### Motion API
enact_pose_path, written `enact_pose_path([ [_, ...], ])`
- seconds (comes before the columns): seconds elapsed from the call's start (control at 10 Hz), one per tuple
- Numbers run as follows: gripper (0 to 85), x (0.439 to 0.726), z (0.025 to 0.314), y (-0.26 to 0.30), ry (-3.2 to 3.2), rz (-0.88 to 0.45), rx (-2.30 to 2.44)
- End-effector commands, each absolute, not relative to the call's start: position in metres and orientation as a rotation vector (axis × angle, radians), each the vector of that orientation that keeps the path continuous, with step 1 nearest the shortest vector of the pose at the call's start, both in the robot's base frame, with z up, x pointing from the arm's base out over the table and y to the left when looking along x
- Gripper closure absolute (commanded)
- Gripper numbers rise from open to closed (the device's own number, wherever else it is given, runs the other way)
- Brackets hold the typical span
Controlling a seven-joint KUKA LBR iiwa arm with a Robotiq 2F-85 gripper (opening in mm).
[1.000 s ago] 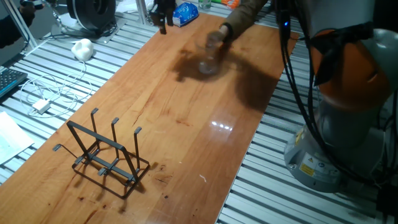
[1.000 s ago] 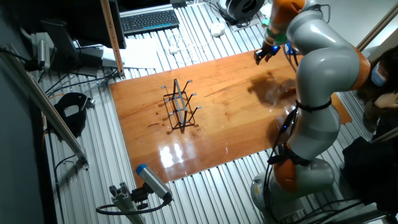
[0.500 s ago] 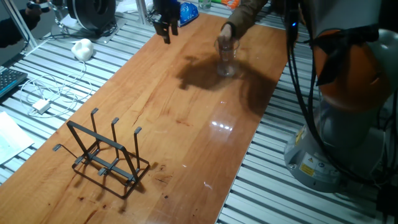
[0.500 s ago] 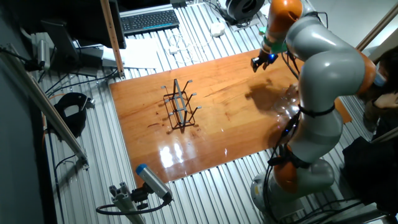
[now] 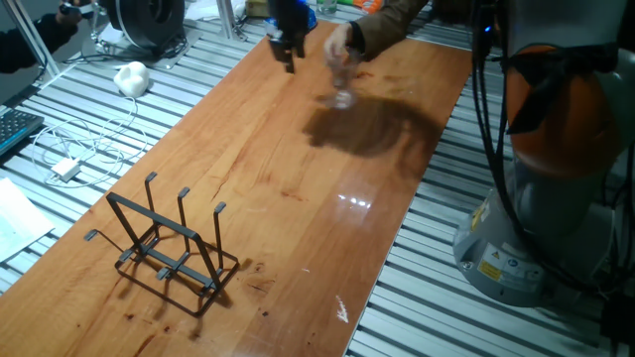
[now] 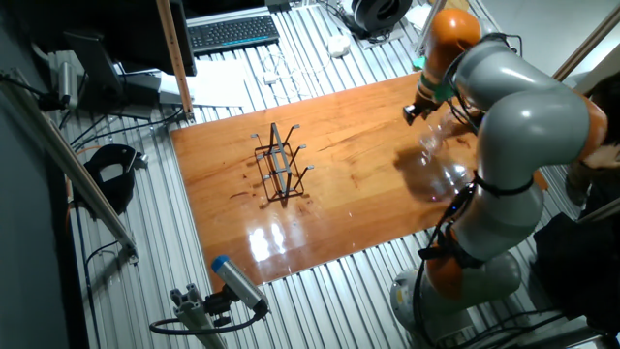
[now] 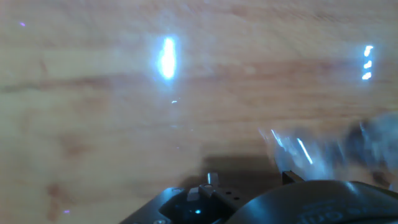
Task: Put the cup on the cup rack
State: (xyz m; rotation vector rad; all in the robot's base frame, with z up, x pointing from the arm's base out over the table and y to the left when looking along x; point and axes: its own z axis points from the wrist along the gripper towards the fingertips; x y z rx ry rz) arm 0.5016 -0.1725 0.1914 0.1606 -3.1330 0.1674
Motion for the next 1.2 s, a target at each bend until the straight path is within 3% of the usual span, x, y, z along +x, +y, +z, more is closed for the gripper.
enact_pose_path([
  [0.0, 34.0, 0.474, 0.193, -0.189, -3.134, 0.201, 0.194],
  [0.5, 34.0, 0.492, 0.184, -0.263, -3.167, 0.128, 0.336],
  [1.1, 34.0, 0.548, 0.183, -0.238, -3.144, 0.186, 0.306],
])
